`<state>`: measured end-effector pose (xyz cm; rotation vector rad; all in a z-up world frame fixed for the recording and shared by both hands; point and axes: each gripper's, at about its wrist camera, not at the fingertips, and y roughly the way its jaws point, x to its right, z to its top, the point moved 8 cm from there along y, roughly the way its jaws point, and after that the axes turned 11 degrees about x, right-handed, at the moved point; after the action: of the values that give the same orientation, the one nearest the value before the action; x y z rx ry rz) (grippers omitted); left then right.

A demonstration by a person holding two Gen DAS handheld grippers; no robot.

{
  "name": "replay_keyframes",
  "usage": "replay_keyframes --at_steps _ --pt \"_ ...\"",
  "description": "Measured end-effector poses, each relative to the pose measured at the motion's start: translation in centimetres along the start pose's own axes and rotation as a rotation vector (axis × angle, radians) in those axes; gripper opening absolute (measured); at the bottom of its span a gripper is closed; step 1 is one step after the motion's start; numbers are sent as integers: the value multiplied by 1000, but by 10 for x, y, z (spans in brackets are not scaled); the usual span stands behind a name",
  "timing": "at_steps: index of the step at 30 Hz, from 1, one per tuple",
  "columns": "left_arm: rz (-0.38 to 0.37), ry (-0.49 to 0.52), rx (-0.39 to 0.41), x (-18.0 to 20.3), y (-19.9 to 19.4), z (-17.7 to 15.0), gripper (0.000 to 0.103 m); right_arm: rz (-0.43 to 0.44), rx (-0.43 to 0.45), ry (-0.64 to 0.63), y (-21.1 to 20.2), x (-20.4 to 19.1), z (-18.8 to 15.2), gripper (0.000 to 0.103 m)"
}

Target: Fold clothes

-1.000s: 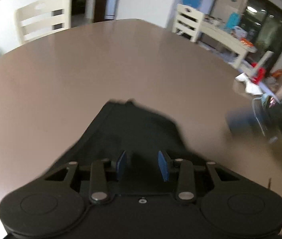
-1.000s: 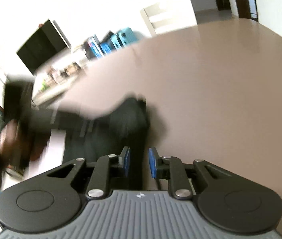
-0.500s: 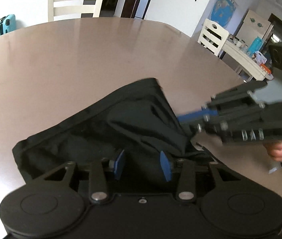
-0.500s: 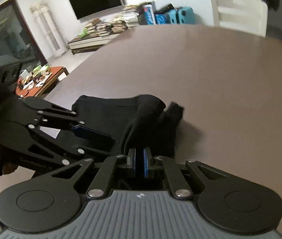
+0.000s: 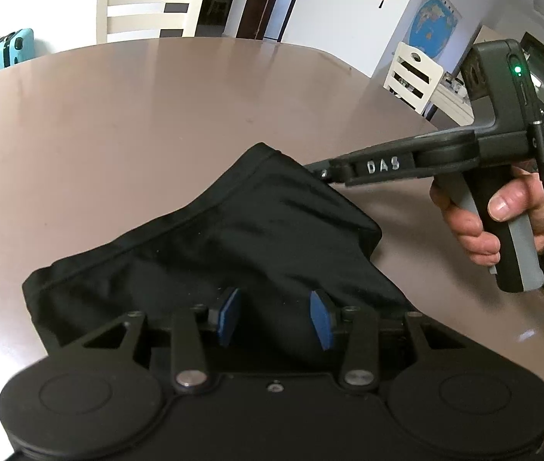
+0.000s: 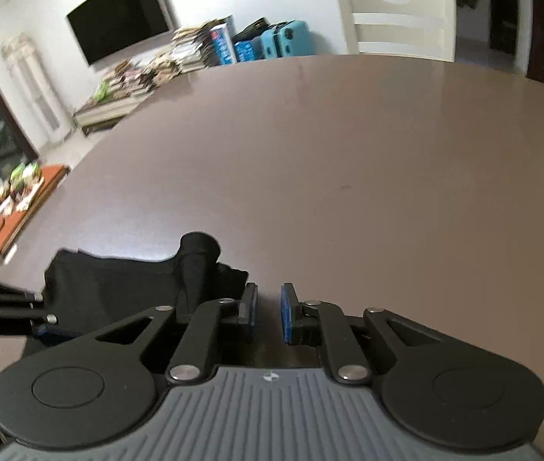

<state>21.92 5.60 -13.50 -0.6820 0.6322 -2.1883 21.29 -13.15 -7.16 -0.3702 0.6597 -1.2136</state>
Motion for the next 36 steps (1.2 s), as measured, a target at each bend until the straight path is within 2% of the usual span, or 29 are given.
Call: replay_keyframes --at_steps 4,9,14,17,19,22,25,27,29,30,31,32,34,36 --pt "-4 2 0 1 0 1 41 -6 45 115 4 14 11 13" --pt "-3 8 -1 3 1 1 43 13 14 100 15 14 0 14" --pt "-3 13 -1 5 1 1 45 7 81 78 0 6 8 16" --pt "-6 20 -1 6 1 1 46 46 30 58 6 -3 3 16" --pt "-3 32 -1 8 1 1 47 27 -10 26 19 -7 -3 15" --pt "3 41 1 10 0 1 47 13 -36 21 30 -11 -9 5" --pt "3 31 5 10 1 1 47 -49 -6 6 32 -8 -9 2" --pt "3 27 5 10 1 1 47 -149 12 44 36 9 -9 2" --pt "4 33 5 11 1 1 47 -154 24 72 33 12 -9 2" --pt "5 39 7 11 1 1 47 -142 40 76 30 10 -8 3" --pt "6 45 10 12 1 1 47 -157 65 83 24 11 -8 9" --pt "6 47 12 12 1 1 47 -172 87 90 19 13 -7 21" --pt "7 32 8 11 1 2 47 -179 103 115 2 15 -11 31" --pt "-6 -22 13 8 -1 10 47 -174 98 138 -16 18 -21 31"
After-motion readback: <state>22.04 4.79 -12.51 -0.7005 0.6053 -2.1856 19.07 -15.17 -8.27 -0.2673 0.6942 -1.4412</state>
